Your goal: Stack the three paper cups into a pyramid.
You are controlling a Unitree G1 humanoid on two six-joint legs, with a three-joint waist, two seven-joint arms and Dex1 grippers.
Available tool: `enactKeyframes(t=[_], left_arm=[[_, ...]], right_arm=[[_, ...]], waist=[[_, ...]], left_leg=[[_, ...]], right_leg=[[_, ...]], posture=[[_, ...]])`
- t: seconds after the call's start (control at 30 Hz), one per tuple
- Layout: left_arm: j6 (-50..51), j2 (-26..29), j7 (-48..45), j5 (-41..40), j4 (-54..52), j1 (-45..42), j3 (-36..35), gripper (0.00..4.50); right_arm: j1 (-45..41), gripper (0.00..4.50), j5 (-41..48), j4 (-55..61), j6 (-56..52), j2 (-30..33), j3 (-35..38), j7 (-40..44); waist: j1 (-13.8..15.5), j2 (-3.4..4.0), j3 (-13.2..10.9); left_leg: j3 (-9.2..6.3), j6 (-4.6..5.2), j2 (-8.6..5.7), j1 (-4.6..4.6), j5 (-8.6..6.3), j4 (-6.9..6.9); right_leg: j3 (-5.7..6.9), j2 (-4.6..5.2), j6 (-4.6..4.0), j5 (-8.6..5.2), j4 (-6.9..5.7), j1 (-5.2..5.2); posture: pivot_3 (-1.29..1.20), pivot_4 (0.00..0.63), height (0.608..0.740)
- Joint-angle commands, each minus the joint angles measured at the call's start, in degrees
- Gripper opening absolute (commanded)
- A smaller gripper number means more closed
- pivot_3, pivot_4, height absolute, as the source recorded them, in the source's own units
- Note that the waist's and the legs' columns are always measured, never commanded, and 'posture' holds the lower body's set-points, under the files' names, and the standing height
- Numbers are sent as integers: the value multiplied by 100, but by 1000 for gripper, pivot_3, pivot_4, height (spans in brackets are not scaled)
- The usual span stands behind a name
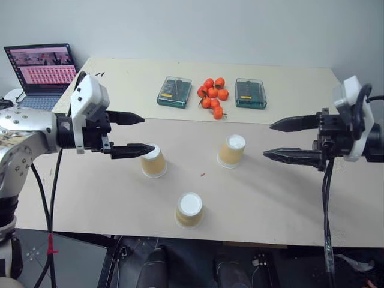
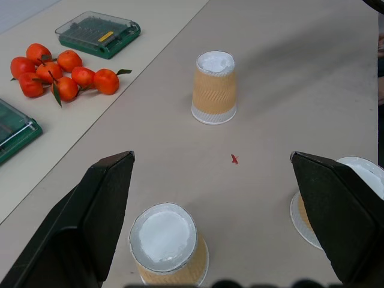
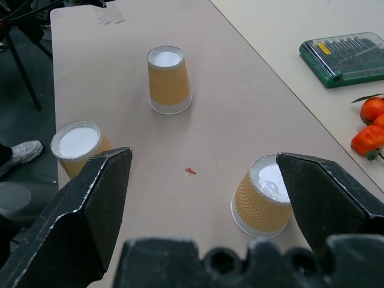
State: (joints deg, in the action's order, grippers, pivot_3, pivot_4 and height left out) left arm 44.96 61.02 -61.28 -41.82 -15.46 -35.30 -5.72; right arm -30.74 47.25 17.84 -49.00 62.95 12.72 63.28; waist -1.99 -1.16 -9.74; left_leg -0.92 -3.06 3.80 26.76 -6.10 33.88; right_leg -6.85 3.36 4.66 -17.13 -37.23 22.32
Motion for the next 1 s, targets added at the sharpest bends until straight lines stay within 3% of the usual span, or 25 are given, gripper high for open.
enactKeyframes(t=[0.03, 0.2, 0.4, 0.6, 0.87, 1.0], left_arm=[[204, -154, 341, -215, -129, -63, -409, 4443], [907, -368, 828, -824, -274, -60, -857, 4443], [1640, -1, 237, -1721, -739, 223, -836, 4443], [1316, 214, -35, -1271, -1195, 432, -284, 4443], [614, 55, -154, -843, -1825, 1273, -94, 4443], [415, -44, -134, -756, -1638, 1194, -109, 4443]], right_arm=[[-273, 4500, -121, 12, 194, -258, -157, -158], [-452, 4500, -417, -179, 428, -664, -544, -128], [-496, 4500, -725, -382, 616, -763, -701, -123], [-293, 4500, -908, -440, 773, -857, -615, -168], [-252, 4500, -1265, -661, 1097, -1148, -694, -296], [-241, 4500, -1302, -707, 1142, -1151, -633, -224]], waist=[[-1, 0, 1], [-46, -6, -3], [-15, -7, -3], [-23, -7, -3], [-34, -9, -4], [-23, -9, -4]], left_leg=[[0, 0, 0, 0, 0, 0], [-1, 0, 1, -5, 0, 9], [-2, 0, -2, -4, 0, 13], [-2, 0, -1, -21, 0, 20], [1, 0, 0, -21, 0, 21], [0, 0, 0, -23, 0, 26]], right_leg=[[0, 0, 0, 0, 0, 0], [-3, -4, 2, 0, -25, 0], [-3, -2, 4, -5, -38, 4], [-4, -3, 1, -6, -49, -5], [-7, -4, -6, -10, -57, -1], [-6, -4, -7, -11, -64, -2]], posture=[[0, 150, 735], [0, 150, 735], [0, 150, 735], [0, 150, 735], [0, 150, 735], [0, 150, 735]])
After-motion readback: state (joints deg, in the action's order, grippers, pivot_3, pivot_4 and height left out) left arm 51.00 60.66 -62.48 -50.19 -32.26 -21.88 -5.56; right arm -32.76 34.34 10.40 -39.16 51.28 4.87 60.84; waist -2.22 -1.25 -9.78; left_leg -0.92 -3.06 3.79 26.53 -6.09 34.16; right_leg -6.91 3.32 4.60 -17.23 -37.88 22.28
